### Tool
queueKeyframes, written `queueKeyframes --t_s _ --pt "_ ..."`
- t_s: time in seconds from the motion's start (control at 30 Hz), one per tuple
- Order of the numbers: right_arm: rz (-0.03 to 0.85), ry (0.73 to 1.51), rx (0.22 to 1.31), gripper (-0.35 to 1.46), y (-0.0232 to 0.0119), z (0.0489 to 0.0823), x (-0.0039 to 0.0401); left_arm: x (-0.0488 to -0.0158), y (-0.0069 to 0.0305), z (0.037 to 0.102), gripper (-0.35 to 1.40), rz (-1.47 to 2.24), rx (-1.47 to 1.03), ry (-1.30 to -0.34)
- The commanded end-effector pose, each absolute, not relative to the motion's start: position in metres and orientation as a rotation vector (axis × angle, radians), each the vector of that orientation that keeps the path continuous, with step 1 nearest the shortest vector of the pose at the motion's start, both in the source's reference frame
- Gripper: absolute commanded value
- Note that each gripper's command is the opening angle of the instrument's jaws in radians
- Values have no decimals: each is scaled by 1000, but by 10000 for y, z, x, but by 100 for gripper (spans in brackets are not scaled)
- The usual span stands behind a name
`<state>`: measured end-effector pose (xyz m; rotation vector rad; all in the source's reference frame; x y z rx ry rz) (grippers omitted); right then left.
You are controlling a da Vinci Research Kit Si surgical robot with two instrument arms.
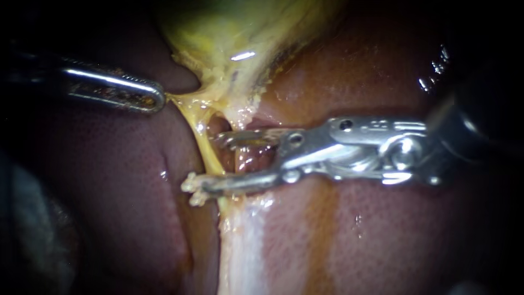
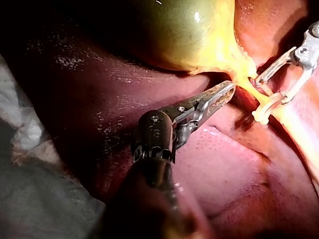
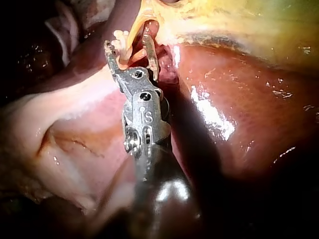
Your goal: Going back second clip left tube
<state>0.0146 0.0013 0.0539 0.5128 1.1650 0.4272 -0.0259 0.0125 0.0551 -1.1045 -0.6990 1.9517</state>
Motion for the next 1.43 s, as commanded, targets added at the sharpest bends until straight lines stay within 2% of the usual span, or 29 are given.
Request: queueKeyframes --t_s 0.03,0.3,0.43,0.53,1.03,1.43 --pt "421 1166 502 50 13 536 137 -259 125 550 -35 1952 -1105 -700" --pt "352 1138 448 50 16 523 62 -259 125 550 -35 1952 -1105 -700" --pt "314 1075 443 50 24 522 42 -260 125 551 -35 1952 -1105 -699" --pt "309 1068 445 50 25 523 33 -261 124 551 -35 1952 -1105 -698" --pt "296 1071 460 50 21 520 31 -295 108 595 -35 1970 -1118 -697" --pt "293 1072 465 50 21 519 31 -302 105 598 -35 1972 -1120 -703"
